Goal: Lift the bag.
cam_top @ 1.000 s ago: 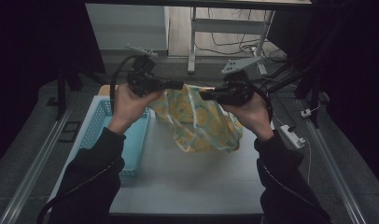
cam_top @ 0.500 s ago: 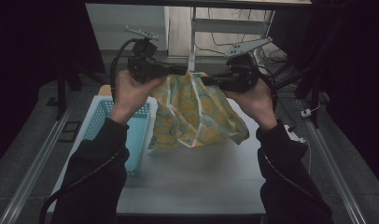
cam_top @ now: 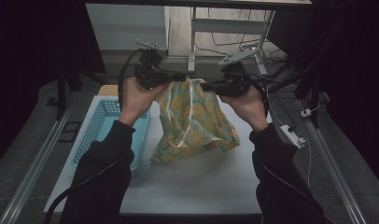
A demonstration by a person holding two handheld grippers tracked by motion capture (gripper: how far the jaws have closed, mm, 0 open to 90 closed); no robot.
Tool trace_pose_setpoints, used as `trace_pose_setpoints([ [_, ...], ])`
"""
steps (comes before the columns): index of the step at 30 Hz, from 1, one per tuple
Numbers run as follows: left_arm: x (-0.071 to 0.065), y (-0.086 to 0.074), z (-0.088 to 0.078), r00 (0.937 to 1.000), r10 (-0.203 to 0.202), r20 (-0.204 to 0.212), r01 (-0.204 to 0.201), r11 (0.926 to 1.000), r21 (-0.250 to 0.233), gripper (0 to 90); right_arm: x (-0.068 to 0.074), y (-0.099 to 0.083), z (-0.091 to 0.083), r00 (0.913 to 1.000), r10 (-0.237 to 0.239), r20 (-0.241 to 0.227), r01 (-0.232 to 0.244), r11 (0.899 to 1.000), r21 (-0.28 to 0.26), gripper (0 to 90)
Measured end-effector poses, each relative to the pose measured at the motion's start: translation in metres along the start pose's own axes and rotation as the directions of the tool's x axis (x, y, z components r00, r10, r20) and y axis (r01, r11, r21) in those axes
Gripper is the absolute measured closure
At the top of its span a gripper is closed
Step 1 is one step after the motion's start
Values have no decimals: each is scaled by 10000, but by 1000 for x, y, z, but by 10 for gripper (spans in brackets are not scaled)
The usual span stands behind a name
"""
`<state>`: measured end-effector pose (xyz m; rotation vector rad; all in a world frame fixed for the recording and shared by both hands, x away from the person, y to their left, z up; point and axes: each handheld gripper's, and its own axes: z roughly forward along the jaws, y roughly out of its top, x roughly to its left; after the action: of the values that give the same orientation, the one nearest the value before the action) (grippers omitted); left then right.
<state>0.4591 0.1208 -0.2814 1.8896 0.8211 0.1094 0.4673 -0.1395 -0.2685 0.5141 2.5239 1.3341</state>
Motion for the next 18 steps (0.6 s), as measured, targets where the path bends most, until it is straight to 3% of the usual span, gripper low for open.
trace_pose_setpoints([
  [6, 12, -20, 25, 9996, -242, 119, 236, 9987, 446, 872, -4, -26, 19, 9993, 333, -176, -332, 9994, 103, 900],
  [11, 17, -32, 37, 9996, -271, 112, 262, 9970, 728, 865, -9, -41, 30, 9985, 536, -59, -534, 9981, 315, 898],
  [18, 19, -48, 54, 9999, 45, -135, -29, 9932, 1165, 837, -12, -56, 39, 9965, 834, -109, -830, 9960, 335, 873],
])
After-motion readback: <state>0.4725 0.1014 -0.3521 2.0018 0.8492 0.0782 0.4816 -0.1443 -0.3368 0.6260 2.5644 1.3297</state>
